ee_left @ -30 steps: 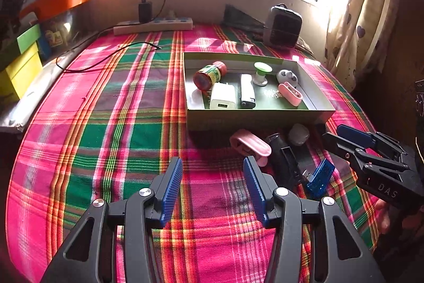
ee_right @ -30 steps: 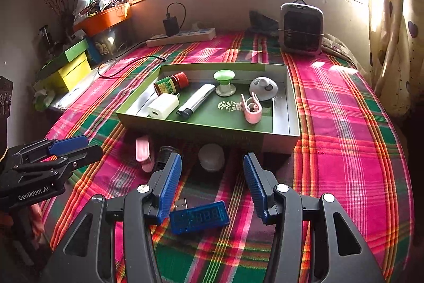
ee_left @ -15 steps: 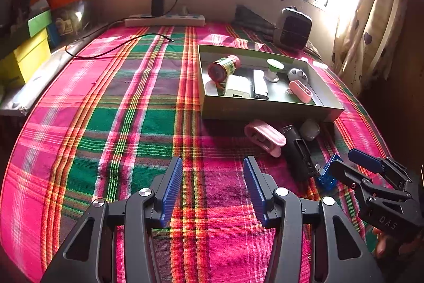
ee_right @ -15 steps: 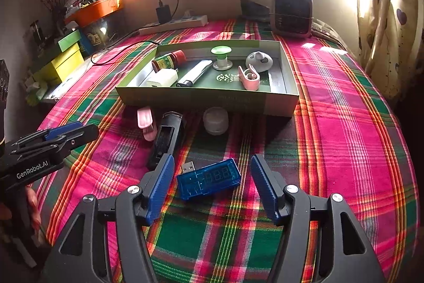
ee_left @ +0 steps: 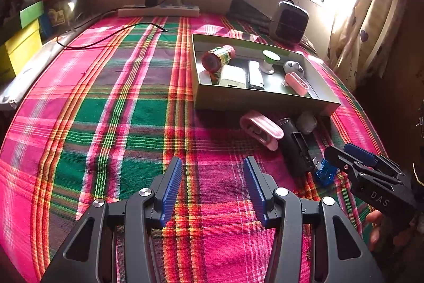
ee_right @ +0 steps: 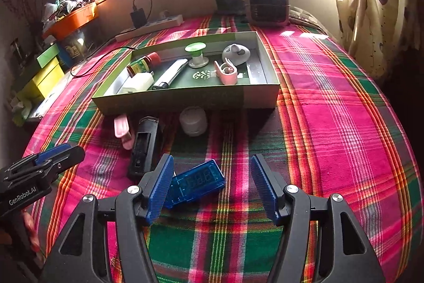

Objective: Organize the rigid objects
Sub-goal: 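Move both grippers back toward the blue digital display module, then lower the right gripper onto the blue USB display module and close it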

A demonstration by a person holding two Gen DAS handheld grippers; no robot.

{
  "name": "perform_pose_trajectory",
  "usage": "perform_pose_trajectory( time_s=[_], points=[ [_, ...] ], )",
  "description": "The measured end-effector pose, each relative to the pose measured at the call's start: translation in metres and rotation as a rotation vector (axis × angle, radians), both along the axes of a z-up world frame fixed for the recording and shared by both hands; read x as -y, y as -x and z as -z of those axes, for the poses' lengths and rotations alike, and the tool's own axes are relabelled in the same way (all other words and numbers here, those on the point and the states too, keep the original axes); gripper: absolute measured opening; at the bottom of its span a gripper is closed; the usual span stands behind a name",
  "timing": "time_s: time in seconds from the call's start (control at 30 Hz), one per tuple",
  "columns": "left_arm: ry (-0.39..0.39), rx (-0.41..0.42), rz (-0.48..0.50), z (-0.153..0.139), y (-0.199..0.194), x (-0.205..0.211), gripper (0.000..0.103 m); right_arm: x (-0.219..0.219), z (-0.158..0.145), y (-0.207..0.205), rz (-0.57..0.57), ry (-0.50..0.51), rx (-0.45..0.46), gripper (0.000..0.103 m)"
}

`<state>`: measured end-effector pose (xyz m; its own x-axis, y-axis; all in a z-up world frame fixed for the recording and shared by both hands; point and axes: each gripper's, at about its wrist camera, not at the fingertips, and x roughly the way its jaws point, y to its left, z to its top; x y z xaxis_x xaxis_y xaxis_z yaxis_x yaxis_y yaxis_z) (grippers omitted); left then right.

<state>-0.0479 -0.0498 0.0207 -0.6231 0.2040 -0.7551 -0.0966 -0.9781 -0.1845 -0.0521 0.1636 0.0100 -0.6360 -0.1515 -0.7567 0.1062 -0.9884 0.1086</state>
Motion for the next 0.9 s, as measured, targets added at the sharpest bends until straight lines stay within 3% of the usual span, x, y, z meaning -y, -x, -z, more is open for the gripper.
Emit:
perform_pose_trajectory(
  time_s=[0.13,0.47,0.9],
  points=[
    [-0.005,0.011,0.020,0.002,0.002,-0.004,0.047,-0.004,0.003,0.007,0.001,0.029,0.033,0.061],
    [-0.006,0.026,0.027,0.004,0.005,-0.007,0.047,-0.029,0.002,-0.004,0.076,-0.014,0.057,0.061],
    [-0.018,0.044,0.038,0.004,0.010,-0.011,0.047,-0.036,0.001,-0.032,-0.066,0.051,0.043,0.061]
  ],
)
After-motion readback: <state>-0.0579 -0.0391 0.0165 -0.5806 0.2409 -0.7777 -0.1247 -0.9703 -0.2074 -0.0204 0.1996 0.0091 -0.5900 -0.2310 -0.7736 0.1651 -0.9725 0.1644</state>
